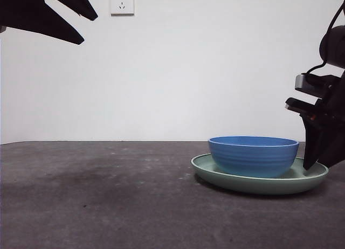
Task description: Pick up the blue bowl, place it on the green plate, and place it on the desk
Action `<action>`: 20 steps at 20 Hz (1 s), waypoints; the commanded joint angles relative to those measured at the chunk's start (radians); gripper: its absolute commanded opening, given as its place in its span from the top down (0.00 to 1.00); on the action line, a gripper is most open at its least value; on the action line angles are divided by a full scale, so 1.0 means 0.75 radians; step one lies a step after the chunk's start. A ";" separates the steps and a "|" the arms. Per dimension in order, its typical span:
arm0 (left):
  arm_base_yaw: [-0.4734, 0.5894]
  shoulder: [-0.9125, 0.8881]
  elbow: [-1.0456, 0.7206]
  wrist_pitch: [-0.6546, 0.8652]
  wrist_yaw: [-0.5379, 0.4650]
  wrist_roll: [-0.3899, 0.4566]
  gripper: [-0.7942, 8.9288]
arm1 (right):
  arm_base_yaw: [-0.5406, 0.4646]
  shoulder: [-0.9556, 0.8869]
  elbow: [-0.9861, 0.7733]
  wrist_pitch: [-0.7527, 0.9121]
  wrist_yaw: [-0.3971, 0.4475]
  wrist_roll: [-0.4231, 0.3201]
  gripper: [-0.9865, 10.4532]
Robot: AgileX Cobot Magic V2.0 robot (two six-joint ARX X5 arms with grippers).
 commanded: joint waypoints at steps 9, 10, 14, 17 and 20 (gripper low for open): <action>-0.006 0.007 0.016 0.007 0.007 0.015 0.72 | -0.001 -0.022 0.020 0.048 -0.009 0.051 0.91; -0.006 0.007 0.016 0.007 0.007 0.015 0.72 | -0.001 -0.052 0.020 0.054 -0.029 0.061 0.91; -0.006 0.007 0.016 0.007 0.007 0.015 0.72 | 0.001 -0.178 0.021 0.091 -0.124 0.136 0.91; -0.006 0.007 0.016 0.007 0.007 0.016 0.72 | 0.016 -0.233 0.021 0.124 -0.173 0.203 0.91; -0.006 0.007 0.016 0.008 0.007 0.016 0.72 | 0.068 -0.235 0.021 0.157 -0.203 0.270 0.91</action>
